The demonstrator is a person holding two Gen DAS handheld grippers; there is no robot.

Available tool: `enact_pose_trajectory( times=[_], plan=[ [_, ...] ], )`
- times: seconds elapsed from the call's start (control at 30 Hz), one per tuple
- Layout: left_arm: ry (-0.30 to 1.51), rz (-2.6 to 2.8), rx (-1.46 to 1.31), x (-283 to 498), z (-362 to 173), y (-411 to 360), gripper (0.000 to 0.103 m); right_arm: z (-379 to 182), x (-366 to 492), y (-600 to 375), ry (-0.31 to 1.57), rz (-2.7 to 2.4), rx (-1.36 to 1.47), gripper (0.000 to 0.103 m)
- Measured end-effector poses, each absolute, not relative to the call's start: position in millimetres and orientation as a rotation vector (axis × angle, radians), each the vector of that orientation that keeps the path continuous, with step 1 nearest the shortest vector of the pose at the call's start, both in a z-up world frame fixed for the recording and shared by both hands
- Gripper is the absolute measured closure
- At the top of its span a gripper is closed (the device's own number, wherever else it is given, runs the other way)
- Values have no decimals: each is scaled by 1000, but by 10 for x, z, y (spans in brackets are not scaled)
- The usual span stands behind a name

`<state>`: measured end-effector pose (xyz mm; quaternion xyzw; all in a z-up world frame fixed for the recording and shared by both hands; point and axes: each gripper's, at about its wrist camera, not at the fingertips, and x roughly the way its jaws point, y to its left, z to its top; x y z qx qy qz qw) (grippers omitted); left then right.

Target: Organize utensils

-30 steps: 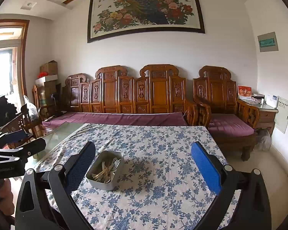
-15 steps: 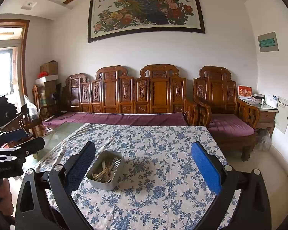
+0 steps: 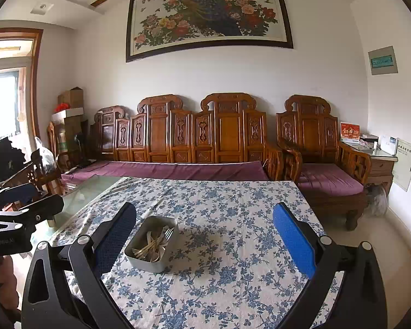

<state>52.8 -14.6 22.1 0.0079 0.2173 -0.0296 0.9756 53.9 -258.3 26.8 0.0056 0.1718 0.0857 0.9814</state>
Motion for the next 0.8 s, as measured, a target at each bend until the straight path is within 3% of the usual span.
enact_pose_trajectory(
  times=[0.8],
  plan=[
    [445,-69,12,506,220,-156,8,282,525,-2586,344,176,11,3]
  ],
)
